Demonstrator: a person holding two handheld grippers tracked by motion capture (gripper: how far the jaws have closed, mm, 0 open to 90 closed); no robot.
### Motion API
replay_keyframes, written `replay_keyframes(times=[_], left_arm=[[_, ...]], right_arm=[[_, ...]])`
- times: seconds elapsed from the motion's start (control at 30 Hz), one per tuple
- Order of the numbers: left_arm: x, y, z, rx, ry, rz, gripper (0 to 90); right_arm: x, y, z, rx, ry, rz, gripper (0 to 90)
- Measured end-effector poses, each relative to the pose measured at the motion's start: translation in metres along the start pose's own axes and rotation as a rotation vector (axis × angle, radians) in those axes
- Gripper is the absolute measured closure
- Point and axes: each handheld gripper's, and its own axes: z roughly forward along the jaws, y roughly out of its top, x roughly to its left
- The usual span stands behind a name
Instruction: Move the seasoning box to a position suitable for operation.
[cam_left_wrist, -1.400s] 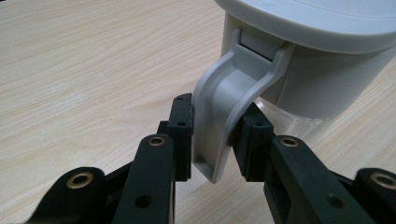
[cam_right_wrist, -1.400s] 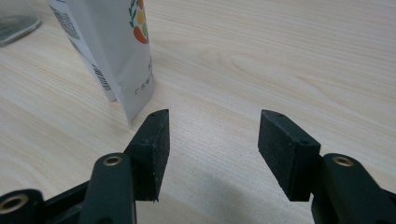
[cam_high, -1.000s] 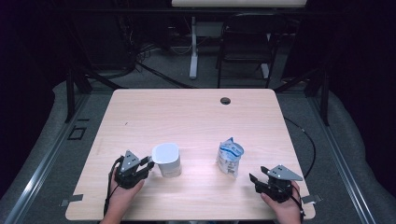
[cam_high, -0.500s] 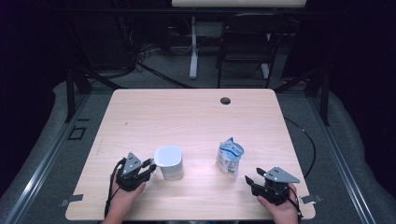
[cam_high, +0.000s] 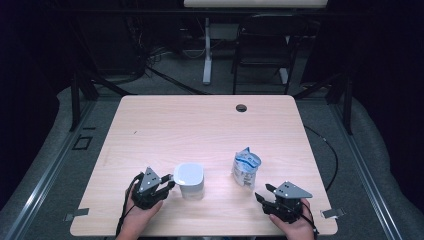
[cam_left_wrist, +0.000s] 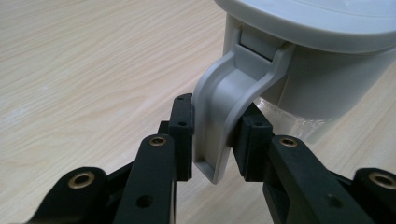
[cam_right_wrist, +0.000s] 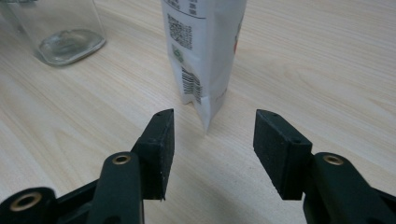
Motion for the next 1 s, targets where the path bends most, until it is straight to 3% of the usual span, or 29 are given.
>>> replay_keyframes(times=[0.23, 0.63, 1.0], left_arm=[[-0.012, 0.002, 0.003, 0.005, -0.014, 0.01, 71.6], [-0.022, 0.003, 0.002, 0.015, -0.025, 0.015, 71.3], [-0.031, 0.003, 0.0, 0.022, -0.029, 0.019, 71.2]], right_arm=[[0.006, 0.001, 0.001, 0.006, -0.002, -0.025, 53.6], [0.015, 0.004, 0.002, 0.016, 0.03, -0.066, 61.8], [0.021, 0.006, 0.0, -0.001, 0.043, -0.096, 61.4]])
